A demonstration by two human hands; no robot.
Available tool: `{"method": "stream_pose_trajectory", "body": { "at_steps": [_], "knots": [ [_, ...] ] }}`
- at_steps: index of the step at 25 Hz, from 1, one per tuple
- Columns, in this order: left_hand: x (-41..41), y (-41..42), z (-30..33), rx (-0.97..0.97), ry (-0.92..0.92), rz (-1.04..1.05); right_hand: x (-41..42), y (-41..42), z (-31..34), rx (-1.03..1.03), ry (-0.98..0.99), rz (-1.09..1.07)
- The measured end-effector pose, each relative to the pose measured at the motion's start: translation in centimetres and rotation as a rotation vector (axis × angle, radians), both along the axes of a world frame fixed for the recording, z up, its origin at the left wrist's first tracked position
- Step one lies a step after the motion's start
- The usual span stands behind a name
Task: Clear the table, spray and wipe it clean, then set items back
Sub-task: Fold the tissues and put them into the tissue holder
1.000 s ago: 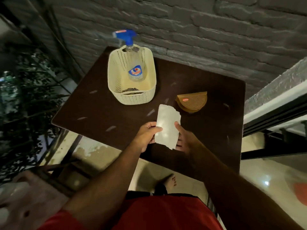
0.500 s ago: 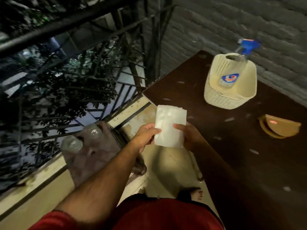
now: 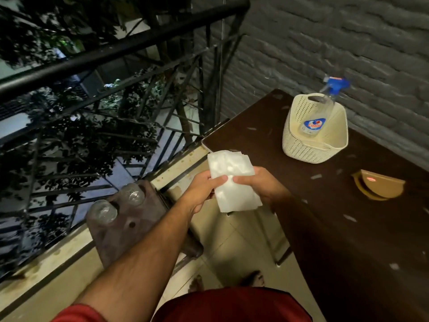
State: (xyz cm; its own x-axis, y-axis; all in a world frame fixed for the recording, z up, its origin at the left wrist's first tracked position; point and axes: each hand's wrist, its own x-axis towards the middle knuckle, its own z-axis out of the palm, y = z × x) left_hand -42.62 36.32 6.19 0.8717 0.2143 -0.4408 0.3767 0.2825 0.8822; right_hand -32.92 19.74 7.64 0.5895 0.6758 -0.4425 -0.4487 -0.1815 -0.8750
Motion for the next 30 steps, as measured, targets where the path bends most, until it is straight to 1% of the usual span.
{"method": "stream_pose_trajectory", "body": {
  "at_steps": [4, 6, 9, 10, 12, 14, 16, 17, 20, 21, 22, 24, 26, 27, 30],
  "knots": [
    [4.0, -4.3, 1.2, 0.012, -0.025, -0.045, 2.0, -5.1, -0.1, 0.094, -0.011, -0.089],
    [6.9, -7.4, 1.7, 0.027, -0.029, -0.07, 4.0, -8.3, -0.2, 0.097, -0.024, -0.137],
    [11.0, -12.2, 1.6, 0.015, -0.039, -0.113, 7.6, -13.6, -0.2, 0.072, -0.036, -0.278],
    [12.2, -13.9, 1.6, -0.002, -0.035, -0.128, 8.7, -15.4, -0.2, 0.039, -0.061, -0.331],
    [14.2, -16.0, 1.2, -0.034, -0.023, -0.15, 10.3, -18.0, -0.2, -0.109, -0.14, -0.362],
    [16.2, -17.6, 0.8, -0.033, -0.004, -0.187, 11.6, -20.7, -0.4, -0.247, -0.194, -0.293],
    [18.4, -18.2, 0.8, 0.032, 0.002, -0.275, 12.7, -22.6, -0.2, -0.3, -0.207, -0.181],
    [19.5, -18.3, 0.6, 0.09, 0.021, -0.364, 13.2, -23.2, -0.1, -0.334, -0.199, -0.143],
    [21.9, -18.9, -1.0, 0.349, 0.11, -0.686, 14.5, -23.9, -0.5, -0.476, -0.211, -0.048],
    [22.5, -19.1, -1.9, 0.426, 0.138, -0.726, 14.8, -24.0, -1.0, -0.542, -0.216, -0.029],
    [23.0, -19.3, -2.9, 0.473, 0.16, -0.731, 15.1, -24.0, -1.7, -0.607, -0.217, -0.025],
    [23.4, -19.2, -4.9, 0.505, 0.226, -0.706, 15.3, -24.0, -3.1, -0.691, -0.158, -0.045],
    [23.6, -18.5, -7.0, 0.546, 0.291, -0.685, 15.5, -24.2, -5.2, -0.746, -0.086, -0.132],
    [23.7, -17.9, -8.0, 0.566, 0.314, -0.689, 15.7, -24.2, -6.1, -0.777, -0.081, -0.173],
    [24.8, -16.2, -10.2, 0.611, 0.334, -0.786, 16.2, -23.9, -8.4, -0.885, -0.105, -0.205]
  ]
}}
